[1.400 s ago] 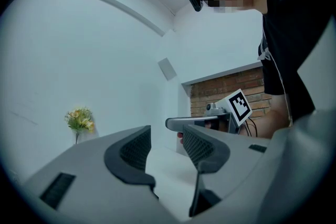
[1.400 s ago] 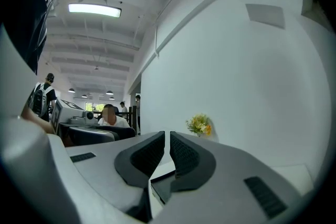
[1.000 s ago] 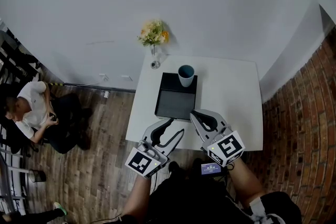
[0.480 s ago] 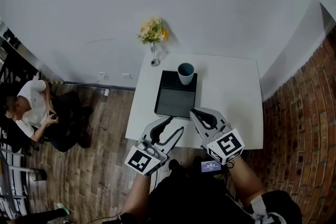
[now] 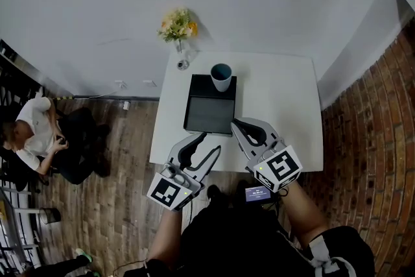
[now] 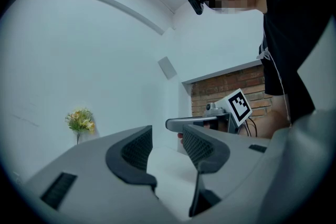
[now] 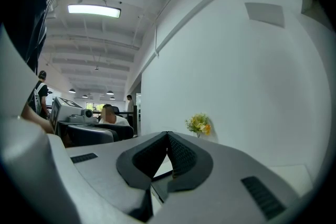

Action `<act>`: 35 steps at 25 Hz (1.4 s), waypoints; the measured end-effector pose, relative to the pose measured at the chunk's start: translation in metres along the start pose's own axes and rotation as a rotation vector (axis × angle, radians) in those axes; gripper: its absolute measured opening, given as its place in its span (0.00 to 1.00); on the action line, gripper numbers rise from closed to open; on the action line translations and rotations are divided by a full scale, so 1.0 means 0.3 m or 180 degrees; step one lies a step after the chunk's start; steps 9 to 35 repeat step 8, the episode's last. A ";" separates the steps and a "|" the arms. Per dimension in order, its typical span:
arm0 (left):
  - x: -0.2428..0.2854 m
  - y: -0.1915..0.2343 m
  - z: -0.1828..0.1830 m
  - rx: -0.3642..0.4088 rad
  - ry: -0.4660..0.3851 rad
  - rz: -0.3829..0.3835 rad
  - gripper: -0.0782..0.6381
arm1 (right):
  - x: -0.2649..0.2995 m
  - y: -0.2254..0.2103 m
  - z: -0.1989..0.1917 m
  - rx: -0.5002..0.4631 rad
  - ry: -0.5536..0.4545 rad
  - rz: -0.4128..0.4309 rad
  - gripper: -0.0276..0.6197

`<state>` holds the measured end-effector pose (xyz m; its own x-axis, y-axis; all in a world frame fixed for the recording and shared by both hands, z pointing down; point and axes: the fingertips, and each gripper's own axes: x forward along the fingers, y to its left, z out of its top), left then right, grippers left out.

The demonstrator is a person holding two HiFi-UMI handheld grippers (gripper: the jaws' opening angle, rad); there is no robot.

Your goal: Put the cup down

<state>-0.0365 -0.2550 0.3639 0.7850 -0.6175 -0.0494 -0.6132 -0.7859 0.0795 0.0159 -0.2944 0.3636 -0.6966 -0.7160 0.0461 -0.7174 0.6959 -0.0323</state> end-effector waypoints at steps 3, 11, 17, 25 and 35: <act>0.010 0.003 -0.002 -0.0002 0.0001 -0.0003 0.37 | 0.002 -0.014 -0.001 0.0008 -0.0001 -0.0027 0.06; 0.022 0.007 0.001 -0.0042 -0.0043 0.0009 0.37 | 0.010 -0.029 -0.001 0.0003 0.0001 -0.0015 0.06; 0.022 0.007 0.001 -0.0042 -0.0043 0.0009 0.37 | 0.010 -0.029 -0.001 0.0003 0.0001 -0.0015 0.06; 0.022 0.007 0.001 -0.0042 -0.0043 0.0009 0.37 | 0.010 -0.029 -0.001 0.0003 0.0001 -0.0015 0.06; 0.022 0.007 0.001 -0.0042 -0.0043 0.0009 0.37 | 0.010 -0.029 -0.001 0.0003 0.0001 -0.0015 0.06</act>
